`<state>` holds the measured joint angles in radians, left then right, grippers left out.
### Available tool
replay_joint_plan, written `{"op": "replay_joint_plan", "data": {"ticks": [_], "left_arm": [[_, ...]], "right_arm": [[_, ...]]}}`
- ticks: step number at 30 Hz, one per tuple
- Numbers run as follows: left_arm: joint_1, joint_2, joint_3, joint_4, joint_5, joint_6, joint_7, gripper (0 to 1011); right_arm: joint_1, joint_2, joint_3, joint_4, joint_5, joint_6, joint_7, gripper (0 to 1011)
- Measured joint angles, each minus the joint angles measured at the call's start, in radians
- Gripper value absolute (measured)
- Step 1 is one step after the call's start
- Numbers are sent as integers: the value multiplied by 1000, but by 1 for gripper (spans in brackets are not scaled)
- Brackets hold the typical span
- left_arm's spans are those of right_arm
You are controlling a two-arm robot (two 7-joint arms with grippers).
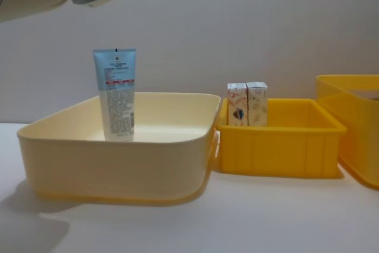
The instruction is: Bimanual collaborative sorting of washing and personal care products
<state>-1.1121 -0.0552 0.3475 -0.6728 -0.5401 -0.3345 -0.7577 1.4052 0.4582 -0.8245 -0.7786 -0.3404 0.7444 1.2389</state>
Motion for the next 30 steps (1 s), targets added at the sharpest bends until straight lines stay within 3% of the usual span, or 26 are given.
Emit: {"op": "replay_joint_plan", "data": {"ticks": [10,17,20,27,30], "left_arm": [[0,0,0,0,0,0,0,1000],[0,0,0,0,0,0,0,1000],[0,0,0,0,0,0,0,1000],[0,0,0,0,0,0,0,1000],[0,0,0,0,0,0,0,1000]], "right_arm": [[-13,51,-87,-52,-33,90,124,1006],[8,67,-188,-52,-73,133,237,1005],[19,67,-222,-43,-91,141,274,1005],[77,36,-344,28,-153,144,379,1005],[96,21,-372,55,-171,143,397,1005]]}}
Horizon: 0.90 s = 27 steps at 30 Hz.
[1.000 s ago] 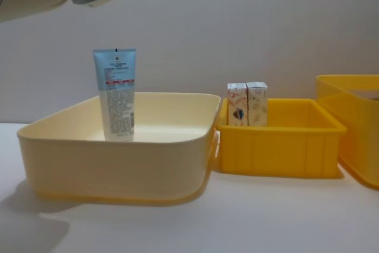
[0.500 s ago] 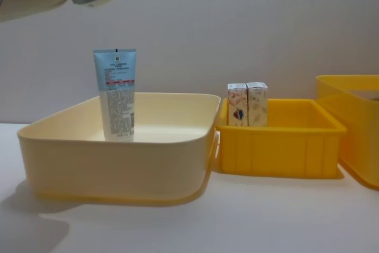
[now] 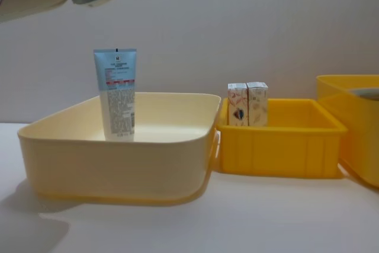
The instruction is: Bimanual collaborative sorting of washing and personal care products
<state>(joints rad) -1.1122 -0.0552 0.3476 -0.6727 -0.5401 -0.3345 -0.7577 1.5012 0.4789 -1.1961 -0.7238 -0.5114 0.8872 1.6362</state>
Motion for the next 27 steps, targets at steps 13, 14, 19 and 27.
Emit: {"op": "replay_joint_plan", "data": {"ticks": [13,14,19,27], "left_arm": [[0,0,0,0,0,0,0,1000],[0,0,0,0,0,0,0,1000],[0,0,0,0,0,0,0,999],[0,0,0,0,0,0,0,1000]], "right_arm": [[54,-58,-32,107,-15,-16,2,1005],[58,-62,-33,115,-15,-18,1,1005],[69,-75,-38,139,-17,-22,-2,1005],[78,-86,-41,158,-18,-24,-5,1005]]}}
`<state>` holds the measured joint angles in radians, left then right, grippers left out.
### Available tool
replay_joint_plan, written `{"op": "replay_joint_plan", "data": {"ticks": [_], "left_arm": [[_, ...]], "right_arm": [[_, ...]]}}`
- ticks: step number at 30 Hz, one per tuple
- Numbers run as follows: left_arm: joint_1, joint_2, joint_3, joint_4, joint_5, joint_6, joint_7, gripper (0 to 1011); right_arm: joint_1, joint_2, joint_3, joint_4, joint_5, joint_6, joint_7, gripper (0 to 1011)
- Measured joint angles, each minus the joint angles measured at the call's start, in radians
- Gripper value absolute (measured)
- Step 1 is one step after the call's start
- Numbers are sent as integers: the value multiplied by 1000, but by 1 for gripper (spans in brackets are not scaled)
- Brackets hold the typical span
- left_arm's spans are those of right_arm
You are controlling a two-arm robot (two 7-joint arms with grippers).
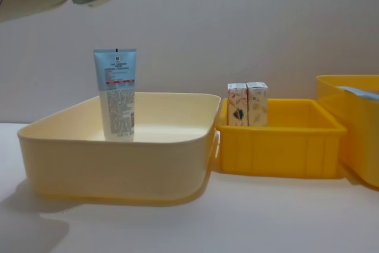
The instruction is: Bimanual collaborative sorting of washing and personal care products
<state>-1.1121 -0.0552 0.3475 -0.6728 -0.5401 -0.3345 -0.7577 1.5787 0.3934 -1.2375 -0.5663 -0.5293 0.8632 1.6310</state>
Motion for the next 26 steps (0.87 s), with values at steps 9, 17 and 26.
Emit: {"op": "replay_joint_plan", "data": {"ticks": [9,17,26], "left_arm": [[0,0,0,0,0,0,0,1000],[0,0,0,0,0,0,0,1000],[0,0,0,0,0,0,0,1000]], "right_arm": [[5,-7,-2,12,-1,-2,-1,1005],[7,-9,-3,17,-1,-3,-2,1005],[9,-11,-4,20,-1,-3,-2,1005]]}}
